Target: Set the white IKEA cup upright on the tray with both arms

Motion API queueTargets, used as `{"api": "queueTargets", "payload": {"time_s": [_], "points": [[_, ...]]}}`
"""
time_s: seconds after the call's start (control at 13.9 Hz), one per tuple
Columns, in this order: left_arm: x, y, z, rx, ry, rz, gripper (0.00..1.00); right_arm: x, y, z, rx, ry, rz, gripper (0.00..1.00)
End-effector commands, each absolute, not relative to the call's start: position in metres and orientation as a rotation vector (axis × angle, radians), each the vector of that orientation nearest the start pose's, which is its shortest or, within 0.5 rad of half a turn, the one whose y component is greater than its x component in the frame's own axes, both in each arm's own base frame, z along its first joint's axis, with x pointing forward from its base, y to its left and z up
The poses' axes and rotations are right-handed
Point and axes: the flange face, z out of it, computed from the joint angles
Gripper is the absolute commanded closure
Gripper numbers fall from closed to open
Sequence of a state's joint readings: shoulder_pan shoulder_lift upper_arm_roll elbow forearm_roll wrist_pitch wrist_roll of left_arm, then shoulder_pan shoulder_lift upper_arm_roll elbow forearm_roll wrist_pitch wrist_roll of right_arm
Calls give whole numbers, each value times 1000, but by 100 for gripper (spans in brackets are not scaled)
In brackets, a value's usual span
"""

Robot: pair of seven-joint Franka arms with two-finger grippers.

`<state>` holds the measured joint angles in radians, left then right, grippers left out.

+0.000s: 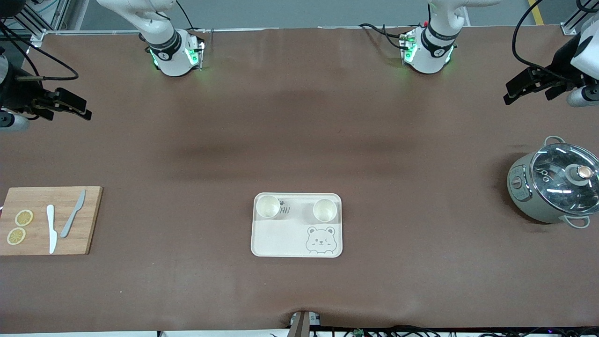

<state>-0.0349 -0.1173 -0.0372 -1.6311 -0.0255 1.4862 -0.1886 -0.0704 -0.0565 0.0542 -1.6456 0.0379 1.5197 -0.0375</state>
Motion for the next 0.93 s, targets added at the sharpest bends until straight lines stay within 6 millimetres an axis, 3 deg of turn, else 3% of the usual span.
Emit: {"api": "queueTargets", "payload": {"time_s": [0.0,0.36,0.86], "points": [[501,-50,656,-3130,-114,18,0,531,-10,626,-3131,-233,61,0],[488,-53,670,-3127,-100,-14,0,527,-13,631,-3150,-223,95,0],[500,-42,664,-3126,-136,-76,0,524,-15,631,-3145,-213,121,0]]}}
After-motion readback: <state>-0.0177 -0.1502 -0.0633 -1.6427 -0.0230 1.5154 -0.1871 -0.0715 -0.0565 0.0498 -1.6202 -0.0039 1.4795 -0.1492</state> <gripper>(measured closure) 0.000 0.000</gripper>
